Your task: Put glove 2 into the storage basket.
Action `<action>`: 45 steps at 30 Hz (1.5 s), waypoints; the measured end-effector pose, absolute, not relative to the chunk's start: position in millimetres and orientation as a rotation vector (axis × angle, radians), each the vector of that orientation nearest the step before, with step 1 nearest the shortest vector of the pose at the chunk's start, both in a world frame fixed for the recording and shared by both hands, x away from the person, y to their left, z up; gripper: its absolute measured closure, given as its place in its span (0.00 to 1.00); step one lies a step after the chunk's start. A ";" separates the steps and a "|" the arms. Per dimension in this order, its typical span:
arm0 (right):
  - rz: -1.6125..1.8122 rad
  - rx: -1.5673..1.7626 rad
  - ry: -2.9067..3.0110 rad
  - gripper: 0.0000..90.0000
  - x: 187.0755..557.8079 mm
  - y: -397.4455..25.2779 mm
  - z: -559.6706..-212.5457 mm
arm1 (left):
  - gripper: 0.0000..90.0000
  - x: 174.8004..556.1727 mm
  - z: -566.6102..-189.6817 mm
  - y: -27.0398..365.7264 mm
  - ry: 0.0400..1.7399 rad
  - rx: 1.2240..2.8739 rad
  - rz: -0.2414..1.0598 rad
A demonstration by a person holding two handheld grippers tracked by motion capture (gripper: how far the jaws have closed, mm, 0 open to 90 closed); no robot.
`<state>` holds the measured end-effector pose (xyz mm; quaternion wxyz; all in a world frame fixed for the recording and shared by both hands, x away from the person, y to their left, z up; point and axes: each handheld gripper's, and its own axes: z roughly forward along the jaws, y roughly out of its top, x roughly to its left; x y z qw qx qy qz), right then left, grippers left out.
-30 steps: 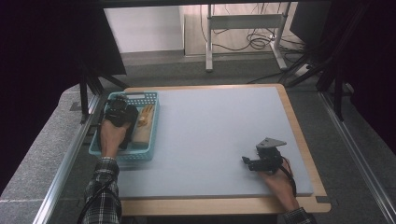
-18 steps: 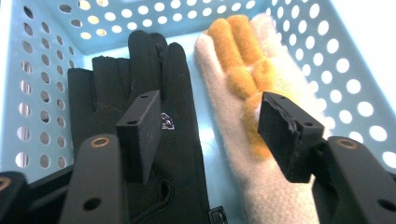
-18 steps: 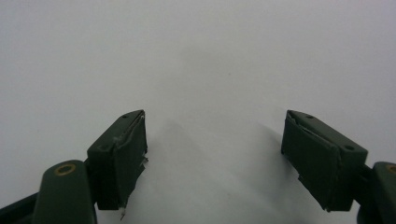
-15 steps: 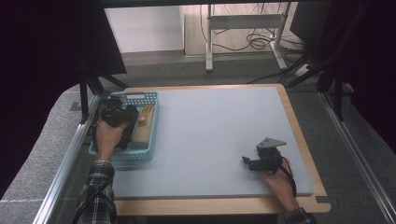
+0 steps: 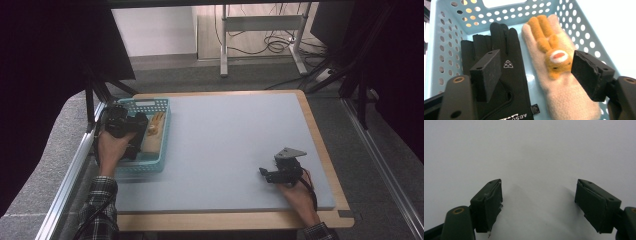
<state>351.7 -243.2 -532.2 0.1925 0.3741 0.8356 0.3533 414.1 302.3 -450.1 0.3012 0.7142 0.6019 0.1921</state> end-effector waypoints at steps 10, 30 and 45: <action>0.990 1.051 2.345 0.24 351.6 -243.1 -532.2 | 0.18 399.5 -445.7 295.4 1.539 1.887 0.501; 0.989 1.051 2.344 0.23 351.6 -243.1 -532.3 | 0.04 370.0 -444.6 267.5 1.380 1.929 0.472; 0.989 1.051 2.343 0.23 351.7 -243.1 -532.3 | 0.02 353.6 -456.2 244.0 1.281 1.967 0.472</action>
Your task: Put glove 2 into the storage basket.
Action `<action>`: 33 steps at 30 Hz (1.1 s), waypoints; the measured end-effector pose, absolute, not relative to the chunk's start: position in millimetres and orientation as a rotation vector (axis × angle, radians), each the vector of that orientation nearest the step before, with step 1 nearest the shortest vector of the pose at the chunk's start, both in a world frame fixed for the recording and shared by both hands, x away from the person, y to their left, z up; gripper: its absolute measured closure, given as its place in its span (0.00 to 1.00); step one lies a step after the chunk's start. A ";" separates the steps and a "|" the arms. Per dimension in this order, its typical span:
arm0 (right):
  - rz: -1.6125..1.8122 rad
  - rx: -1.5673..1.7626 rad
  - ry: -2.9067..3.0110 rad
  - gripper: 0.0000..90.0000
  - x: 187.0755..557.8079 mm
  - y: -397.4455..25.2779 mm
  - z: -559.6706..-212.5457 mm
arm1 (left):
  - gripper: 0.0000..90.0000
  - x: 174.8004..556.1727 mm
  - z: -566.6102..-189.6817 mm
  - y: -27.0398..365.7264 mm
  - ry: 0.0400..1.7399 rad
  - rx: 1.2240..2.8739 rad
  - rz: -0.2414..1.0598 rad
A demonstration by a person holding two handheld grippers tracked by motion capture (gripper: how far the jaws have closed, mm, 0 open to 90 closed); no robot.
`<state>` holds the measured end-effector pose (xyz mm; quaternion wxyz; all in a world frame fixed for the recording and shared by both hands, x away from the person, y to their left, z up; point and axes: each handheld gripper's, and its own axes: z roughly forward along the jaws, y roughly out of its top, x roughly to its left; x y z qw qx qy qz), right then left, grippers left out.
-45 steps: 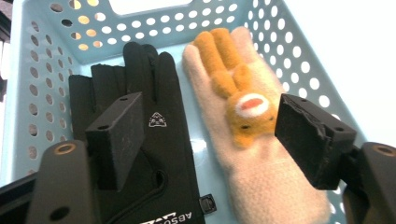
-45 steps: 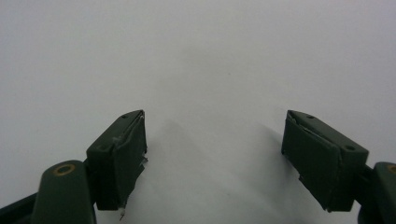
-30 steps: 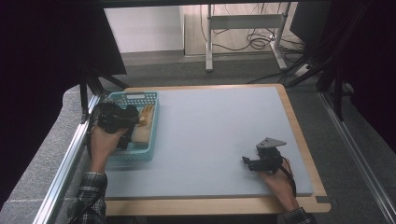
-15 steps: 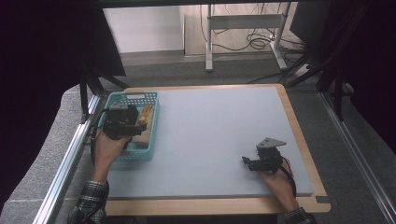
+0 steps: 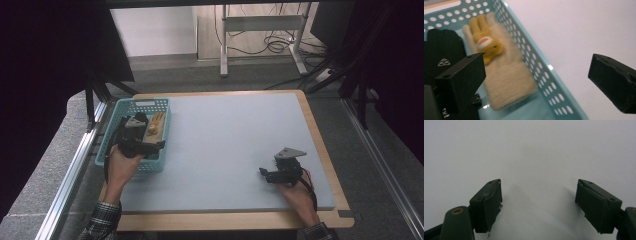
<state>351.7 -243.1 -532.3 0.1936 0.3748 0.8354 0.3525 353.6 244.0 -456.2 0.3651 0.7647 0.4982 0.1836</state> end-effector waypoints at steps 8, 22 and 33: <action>0.988 1.051 2.343 0.23 351.6 -243.0 -532.3 | 0.01 346.5 -458.8 230.1 1.222 1.980 0.483; 0.988 1.051 2.343 0.23 351.7 -243.0 -532.2 | 0.01 337.4 -464.3 217.3 1.171 1.975 0.486; 0.988 1.051 2.343 0.23 351.7 -243.0 -532.2 | 0.01 332.5 -464.9 201.6 1.117 1.977 0.465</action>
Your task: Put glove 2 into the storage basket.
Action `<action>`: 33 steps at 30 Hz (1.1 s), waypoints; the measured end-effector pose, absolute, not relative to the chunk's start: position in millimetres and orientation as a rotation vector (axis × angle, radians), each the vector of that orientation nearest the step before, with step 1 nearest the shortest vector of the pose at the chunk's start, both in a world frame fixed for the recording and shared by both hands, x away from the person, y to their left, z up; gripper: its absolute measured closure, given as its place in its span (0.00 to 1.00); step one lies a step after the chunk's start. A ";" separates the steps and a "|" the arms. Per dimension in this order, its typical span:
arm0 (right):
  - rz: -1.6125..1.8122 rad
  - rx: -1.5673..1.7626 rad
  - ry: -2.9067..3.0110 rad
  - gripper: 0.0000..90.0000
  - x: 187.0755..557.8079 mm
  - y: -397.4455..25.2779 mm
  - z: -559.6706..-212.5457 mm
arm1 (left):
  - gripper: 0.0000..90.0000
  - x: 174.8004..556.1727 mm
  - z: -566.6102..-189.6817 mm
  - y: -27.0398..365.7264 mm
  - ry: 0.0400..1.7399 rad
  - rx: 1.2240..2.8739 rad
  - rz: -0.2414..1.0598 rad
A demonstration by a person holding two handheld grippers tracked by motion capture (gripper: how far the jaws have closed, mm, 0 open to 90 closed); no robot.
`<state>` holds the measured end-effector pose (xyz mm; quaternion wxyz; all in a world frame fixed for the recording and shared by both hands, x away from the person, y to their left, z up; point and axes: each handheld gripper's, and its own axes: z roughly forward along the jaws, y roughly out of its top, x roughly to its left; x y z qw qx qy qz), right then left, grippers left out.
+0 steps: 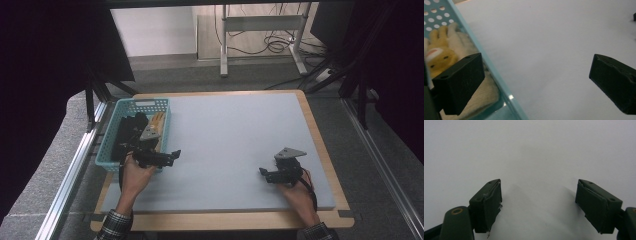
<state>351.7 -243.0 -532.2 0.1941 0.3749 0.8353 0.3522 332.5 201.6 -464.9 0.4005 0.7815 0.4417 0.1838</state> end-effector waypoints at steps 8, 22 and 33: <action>0.988 1.052 2.343 0.23 351.7 -243.0 -532.2 | 0.01 329.8 -467.3 194.5 1.097 1.979 0.457; 0.988 1.051 2.342 0.23 351.6 -243.0 -532.2 | 0.01 325.2 -468.4 179.4 1.049 1.982 0.459; 0.988 1.052 2.342 0.23 351.6 -243.0 -532.3 | 0.01 322.9 -471.0 167.0 1.015 1.987 0.448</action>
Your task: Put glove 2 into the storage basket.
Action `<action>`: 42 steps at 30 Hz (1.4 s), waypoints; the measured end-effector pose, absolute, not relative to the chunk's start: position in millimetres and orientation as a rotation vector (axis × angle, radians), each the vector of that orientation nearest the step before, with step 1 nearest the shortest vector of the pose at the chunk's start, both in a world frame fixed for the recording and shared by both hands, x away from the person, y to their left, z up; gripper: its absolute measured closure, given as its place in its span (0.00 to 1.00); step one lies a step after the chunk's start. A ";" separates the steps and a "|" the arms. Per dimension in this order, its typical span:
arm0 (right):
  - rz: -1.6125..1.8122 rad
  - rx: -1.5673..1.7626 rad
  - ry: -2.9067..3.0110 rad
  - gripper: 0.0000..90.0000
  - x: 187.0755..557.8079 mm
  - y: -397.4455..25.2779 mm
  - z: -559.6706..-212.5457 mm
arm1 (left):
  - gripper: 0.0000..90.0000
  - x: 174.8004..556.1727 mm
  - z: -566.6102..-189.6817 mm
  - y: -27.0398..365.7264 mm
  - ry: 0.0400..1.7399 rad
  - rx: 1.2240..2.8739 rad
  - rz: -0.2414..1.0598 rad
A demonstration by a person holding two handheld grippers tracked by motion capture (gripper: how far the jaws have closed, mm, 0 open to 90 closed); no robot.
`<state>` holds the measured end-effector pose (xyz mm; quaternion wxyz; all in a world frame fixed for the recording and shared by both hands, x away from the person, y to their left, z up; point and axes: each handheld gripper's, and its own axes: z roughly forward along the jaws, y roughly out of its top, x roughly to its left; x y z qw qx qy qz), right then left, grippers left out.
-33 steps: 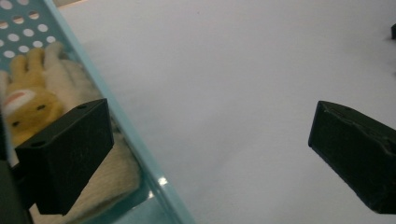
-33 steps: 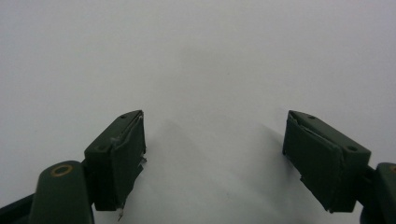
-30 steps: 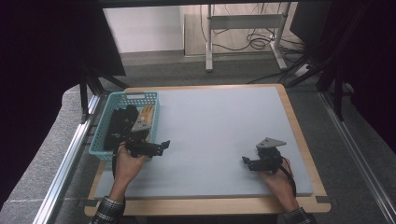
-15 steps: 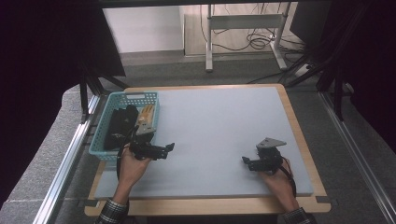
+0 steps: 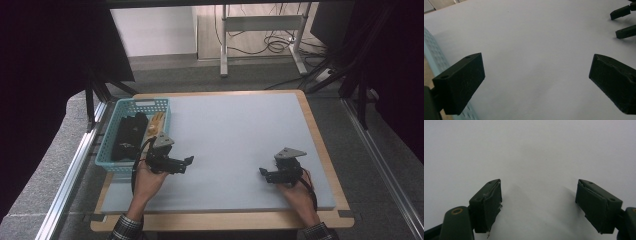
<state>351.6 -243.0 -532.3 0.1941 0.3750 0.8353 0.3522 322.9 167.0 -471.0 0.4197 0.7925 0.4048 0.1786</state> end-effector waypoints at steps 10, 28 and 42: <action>0.988 1.051 2.343 0.23 351.6 -243.0 -532.2 | 0.01 319.4 -472.7 153.8 0.974 1.985 0.432; 0.988 1.051 2.342 0.23 351.6 -243.0 -532.2 | 0.01 312.1 -484.3 131.9 0.925 1.989 0.384; 0.988 1.051 2.343 0.23 351.6 -243.0 -532.2 | 0.01 307.2 -489.8 117.1 0.882 1.993 0.366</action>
